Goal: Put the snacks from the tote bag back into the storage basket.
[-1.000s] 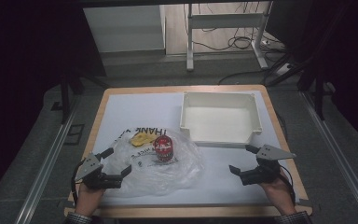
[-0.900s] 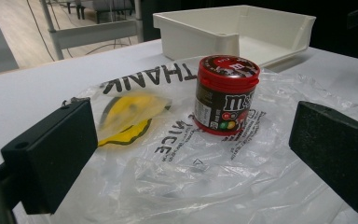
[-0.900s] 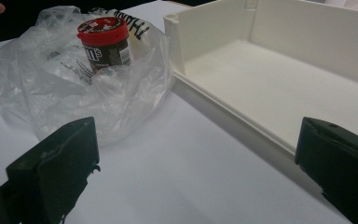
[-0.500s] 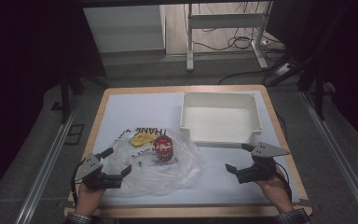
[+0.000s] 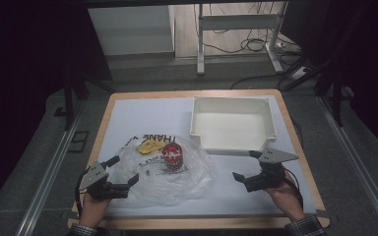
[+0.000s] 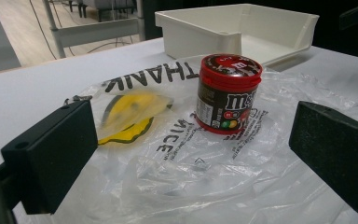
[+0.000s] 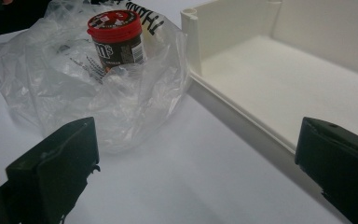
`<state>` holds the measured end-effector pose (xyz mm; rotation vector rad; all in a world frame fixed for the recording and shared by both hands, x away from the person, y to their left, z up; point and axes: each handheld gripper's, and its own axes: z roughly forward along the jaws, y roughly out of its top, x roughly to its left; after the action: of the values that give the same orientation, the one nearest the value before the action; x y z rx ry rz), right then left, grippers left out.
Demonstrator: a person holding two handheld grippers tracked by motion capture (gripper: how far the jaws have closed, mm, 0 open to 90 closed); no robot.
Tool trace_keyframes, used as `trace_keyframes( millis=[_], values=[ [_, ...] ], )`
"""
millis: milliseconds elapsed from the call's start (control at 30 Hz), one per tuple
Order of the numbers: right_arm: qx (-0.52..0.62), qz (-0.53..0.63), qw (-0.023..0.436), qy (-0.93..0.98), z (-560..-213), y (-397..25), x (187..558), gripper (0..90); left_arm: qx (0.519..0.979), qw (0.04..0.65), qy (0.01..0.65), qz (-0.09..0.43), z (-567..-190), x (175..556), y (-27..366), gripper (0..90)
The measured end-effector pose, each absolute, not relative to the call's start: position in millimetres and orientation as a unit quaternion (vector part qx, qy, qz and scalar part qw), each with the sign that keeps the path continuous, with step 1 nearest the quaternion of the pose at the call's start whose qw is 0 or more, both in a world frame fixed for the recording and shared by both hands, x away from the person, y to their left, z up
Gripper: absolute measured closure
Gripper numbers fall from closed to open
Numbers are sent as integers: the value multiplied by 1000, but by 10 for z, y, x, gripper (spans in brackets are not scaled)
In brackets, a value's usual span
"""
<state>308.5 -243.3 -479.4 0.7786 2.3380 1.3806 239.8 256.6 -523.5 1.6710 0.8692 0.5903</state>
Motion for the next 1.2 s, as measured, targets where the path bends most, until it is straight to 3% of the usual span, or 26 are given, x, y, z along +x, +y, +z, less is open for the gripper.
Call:
trace_keyframes(
  millis=[1200],
  values=[
    [263, 469, 124, 834, -4751, -2009, 3271, 0, 707, 549, 368, 251, -5231, 2394, 2567, 9]
  ],
)
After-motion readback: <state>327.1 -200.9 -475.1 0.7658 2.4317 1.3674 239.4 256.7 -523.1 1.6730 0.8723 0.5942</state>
